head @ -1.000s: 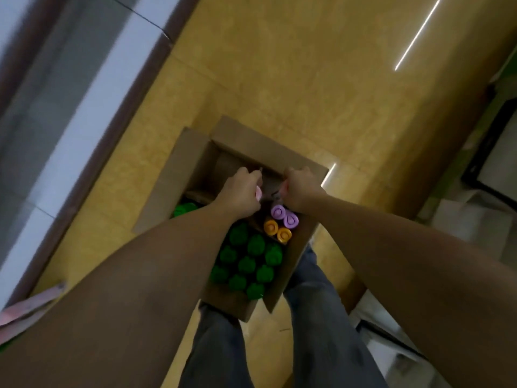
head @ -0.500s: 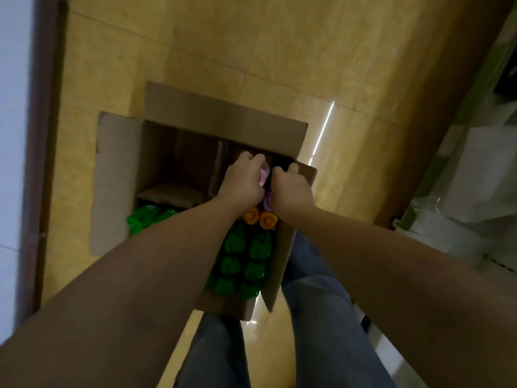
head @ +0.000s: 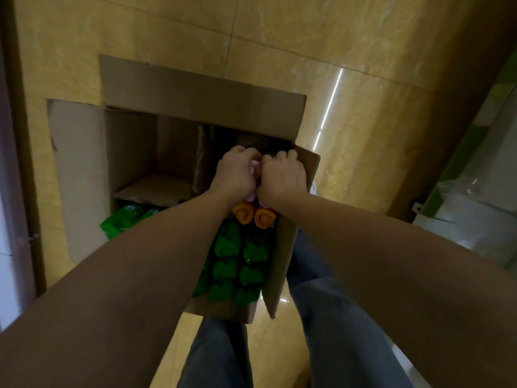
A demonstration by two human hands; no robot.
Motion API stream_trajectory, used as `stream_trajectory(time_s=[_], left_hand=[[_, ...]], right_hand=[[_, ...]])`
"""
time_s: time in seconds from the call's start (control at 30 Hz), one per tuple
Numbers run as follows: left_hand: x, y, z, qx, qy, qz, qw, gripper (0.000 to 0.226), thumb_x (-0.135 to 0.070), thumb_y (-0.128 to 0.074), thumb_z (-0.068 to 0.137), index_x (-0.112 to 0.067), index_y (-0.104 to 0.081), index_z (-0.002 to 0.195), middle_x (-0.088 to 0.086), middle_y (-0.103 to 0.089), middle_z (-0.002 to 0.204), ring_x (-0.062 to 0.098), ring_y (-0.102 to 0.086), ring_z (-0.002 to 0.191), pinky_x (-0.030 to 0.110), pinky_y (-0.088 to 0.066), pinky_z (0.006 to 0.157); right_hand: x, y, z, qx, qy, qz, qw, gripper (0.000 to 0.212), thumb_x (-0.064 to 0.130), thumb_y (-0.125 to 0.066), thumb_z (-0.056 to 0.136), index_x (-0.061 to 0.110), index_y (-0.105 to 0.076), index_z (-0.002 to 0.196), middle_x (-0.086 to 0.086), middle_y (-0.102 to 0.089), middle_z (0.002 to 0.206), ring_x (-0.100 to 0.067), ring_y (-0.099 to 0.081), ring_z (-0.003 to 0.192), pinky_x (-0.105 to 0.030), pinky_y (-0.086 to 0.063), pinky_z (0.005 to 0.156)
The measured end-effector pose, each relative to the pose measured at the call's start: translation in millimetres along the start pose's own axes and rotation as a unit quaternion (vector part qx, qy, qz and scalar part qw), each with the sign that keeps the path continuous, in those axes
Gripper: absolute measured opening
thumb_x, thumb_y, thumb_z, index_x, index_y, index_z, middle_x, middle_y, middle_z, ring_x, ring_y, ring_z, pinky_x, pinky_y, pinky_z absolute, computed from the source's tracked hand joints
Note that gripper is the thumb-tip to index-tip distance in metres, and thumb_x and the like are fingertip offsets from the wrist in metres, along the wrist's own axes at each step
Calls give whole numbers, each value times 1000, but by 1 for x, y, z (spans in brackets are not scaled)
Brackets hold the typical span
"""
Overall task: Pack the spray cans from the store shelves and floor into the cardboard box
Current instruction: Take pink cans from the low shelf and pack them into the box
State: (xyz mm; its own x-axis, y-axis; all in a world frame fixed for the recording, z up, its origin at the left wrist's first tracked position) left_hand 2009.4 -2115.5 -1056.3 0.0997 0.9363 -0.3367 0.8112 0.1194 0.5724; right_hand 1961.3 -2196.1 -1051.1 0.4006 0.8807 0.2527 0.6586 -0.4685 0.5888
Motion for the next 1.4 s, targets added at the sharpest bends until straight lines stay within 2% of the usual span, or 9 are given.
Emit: stream_trajectory(time_s=[0.2,0.3,0.4,0.57,0.77,0.9,1.0,1.2,1.4], left_hand=[[-6,-10,0,56,14,7,998,39,-9,-69,86,-23,-67,122,3,-62,121,24,-58,110,38,-50,94],[-10,1,-9,90,19,1,996,49,-7,-72,82,-25,-64,128,-1,-67,120,23,-61,110,43,-54,93],[-11,19,-22,100,13,18,995,57,-9,-74,79,-25,-61,132,1,-67,122,25,-62,112,38,-52,88],[-28,64,-49,63,-9,36,997,62,-23,-76,85,-12,-54,142,13,-58,141,31,-53,129,40,-45,103],[-45,126,-99,19,-32,84,996,78,-38,-72,89,-19,-36,156,8,-37,159,28,-32,147,45,-33,118],[-59,189,-146,-32,-42,99,994,79,-41,-72,89,-16,-37,155,11,-39,157,31,-33,145,46,-34,117],[-71,245,-189,-77,-55,101,990,78,-43,-73,87,-17,-40,153,13,-45,151,34,-38,141,43,-37,115],[-109,354,-314,-174,-107,155,967,79,-49,-65,91,-25,-30,157,8,-31,162,32,-28,147,48,-35,115],[-152,434,-450,-245,-175,194,934,79,-54,-63,93,-26,-30,158,8,-29,163,32,-25,149,54,-33,116]], right_hand=[[-10,-5,-8,14,15,36,999,55,30,-70,86,14,-46,133,-15,-54,128,-32,-47,119,-36,-43,89],[-9,4,-15,23,22,63,997,61,27,-72,85,15,-43,138,-14,-51,132,-33,-46,121,-36,-43,88],[-5,17,-27,17,27,42,999,64,27,-72,85,17,-43,140,-13,-51,132,-33,-47,121,-40,-47,92],[-3,50,-55,11,9,5,1000,62,25,-70,86,17,-42,141,-15,-49,133,-36,-46,124,-45,-45,100],[30,113,-104,-30,9,-20,999,53,21,-65,89,18,-44,137,-16,-49,132,-36,-44,122,-48,-43,97],[65,165,-151,-60,7,-33,998,64,33,-68,87,18,-42,144,-18,-47,137,-38,-43,126,-48,-40,100],[100,216,-197,-109,10,-38,993,63,28,-66,87,19,-42,145,-15,-47,137,-38,-42,127,-49,-40,100],[164,319,-320,-234,3,-68,970,64,27,-63,93,21,-36,150,-16,-43,145,-38,-39,131,-51,-40,103],[210,382,-455,-339,-26,-59,939,62,30,-63,94,22,-35,149,-15,-41,146,-38,-38,133,-51,-39,104]])
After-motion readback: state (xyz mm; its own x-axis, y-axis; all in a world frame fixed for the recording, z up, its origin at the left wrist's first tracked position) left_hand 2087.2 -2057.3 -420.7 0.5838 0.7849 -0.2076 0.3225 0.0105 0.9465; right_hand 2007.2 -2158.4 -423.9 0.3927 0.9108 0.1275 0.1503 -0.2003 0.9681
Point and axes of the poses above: each hand's wrist, its own z-axis towards the middle knuckle, its own y-axis out of the back of the hand, x = y × z, the point moved 10 cm from there along z, towards the middle knuckle
